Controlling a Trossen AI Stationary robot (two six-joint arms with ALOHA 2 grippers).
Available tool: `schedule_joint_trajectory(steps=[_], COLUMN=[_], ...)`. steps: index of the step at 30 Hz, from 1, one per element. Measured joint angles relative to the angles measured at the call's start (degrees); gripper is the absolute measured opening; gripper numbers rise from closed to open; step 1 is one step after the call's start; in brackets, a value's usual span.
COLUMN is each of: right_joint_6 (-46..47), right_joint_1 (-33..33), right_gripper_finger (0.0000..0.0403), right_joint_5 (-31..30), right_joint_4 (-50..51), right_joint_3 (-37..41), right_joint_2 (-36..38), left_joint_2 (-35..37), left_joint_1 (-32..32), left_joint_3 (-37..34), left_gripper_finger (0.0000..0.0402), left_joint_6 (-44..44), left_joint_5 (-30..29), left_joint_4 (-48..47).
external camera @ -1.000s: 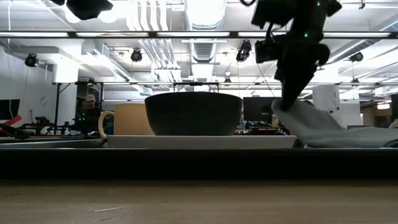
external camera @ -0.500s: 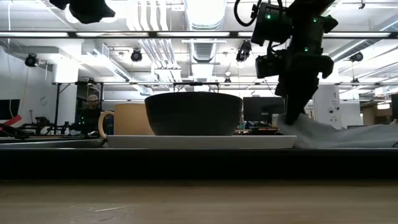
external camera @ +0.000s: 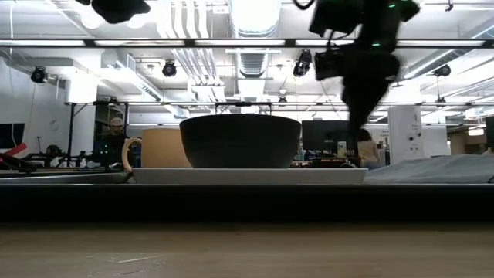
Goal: Set up tray
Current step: Put the blue patterned fork on the gray napkin
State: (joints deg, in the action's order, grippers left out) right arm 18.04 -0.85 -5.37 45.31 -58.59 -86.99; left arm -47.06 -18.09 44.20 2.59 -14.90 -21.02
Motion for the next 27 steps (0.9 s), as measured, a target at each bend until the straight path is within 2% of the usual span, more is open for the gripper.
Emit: schedule_joint_trajectory(steps=[4, 5, 10, 15, 20, 27], right_joint_6=[5.3, 6.37, 11.5, 14.64, 16.09, 16.37], right_joint_1=[-6.27, -7.74, -14.59, -19.42, -22.11, -23.18], right_gripper_finger=[0.0129, 0.0125, 0.0107, 0.0065, 0.0017, 0.0009], right_joint_5=[8.13, 8.53, 7.62, 6.76, 6.72, 6.85], right_joint_4=[0.36, 0.21, -0.71, -2.6, -7.91, -8.66], right_joint_3=[3.12, 3.45, 3.87, 3.98, 4.27, 4.72], right_joint_2=[-0.12, -0.1, -1.14, -2.68, -4.4, -7.83], left_joint_2=[0.44, 0.51, 0.61, 0.61, 0.61, 0.63], left_joint_1=[0.0, 0.0, 0.0, 0.0, 0.0, 0.0], left_joint_3=[0.79, 0.79, 0.79, 0.79, 0.79, 0.79], left_gripper_finger=[0.0119, 0.0119, 0.0119, 0.0119, 0.0118, 0.0119], left_joint_6=[-1.07, -1.55, -2.27, -2.27, -2.27, -2.05], left_joint_5=[-0.02, -0.01, -0.02, -0.03, -0.07, -0.07], left_joint_4=[-0.07, -0.04, -0.11, -0.12, -0.13, -0.2])
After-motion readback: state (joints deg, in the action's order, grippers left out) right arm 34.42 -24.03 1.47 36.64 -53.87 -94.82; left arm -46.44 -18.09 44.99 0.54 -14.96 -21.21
